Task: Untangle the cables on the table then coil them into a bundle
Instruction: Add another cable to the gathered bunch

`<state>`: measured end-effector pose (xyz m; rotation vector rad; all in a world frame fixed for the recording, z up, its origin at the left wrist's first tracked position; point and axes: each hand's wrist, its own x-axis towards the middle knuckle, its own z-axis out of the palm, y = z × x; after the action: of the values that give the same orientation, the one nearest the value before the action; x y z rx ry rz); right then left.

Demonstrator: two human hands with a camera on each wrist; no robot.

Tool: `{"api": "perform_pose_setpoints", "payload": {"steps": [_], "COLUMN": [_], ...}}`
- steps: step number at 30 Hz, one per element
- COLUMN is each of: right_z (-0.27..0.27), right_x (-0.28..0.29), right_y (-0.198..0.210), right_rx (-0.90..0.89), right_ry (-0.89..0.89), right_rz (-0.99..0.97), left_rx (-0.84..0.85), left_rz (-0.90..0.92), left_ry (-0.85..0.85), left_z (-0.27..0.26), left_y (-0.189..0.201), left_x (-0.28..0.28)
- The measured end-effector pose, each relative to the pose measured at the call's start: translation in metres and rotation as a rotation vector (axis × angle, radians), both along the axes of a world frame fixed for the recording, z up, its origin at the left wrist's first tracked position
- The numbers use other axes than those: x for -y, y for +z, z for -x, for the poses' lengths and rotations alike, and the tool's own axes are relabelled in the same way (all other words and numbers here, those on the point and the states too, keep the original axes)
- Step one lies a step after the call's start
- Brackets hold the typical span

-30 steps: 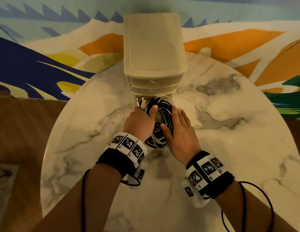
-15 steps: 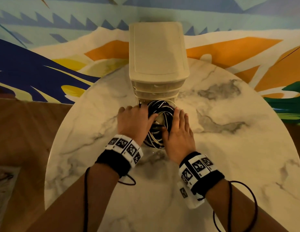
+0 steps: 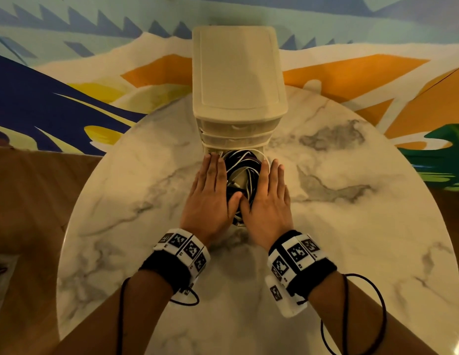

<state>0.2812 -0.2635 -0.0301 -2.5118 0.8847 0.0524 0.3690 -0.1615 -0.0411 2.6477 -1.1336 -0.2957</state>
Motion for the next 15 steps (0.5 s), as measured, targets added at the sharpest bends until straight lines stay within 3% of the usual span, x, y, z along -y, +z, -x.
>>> {"api": "perform_pose_setpoints", "payload": {"steps": [4, 7, 15], "right_z": [0.002, 0.004, -0.008], "right_x": [0.003, 0.004, 0.006], "right_y": [-0.006, -0.007, -0.001], "right_rx": [0.044, 0.057, 0.108], "right_ry": [0.092, 0.128, -0.009], "right_rz": [-0.046, -0.044, -0.165], "left_rx": [-0.047, -0.037, 0.023], "left_rz": [0.064, 0.067, 0.071], "left_ry": [-0.107, -0.084, -0.001], "left_z": [-0.011, -0.011, -0.009], "left_y": [0.001, 0.001, -0.005], "left_x": [-0.004, -0.002, 0.002]}}
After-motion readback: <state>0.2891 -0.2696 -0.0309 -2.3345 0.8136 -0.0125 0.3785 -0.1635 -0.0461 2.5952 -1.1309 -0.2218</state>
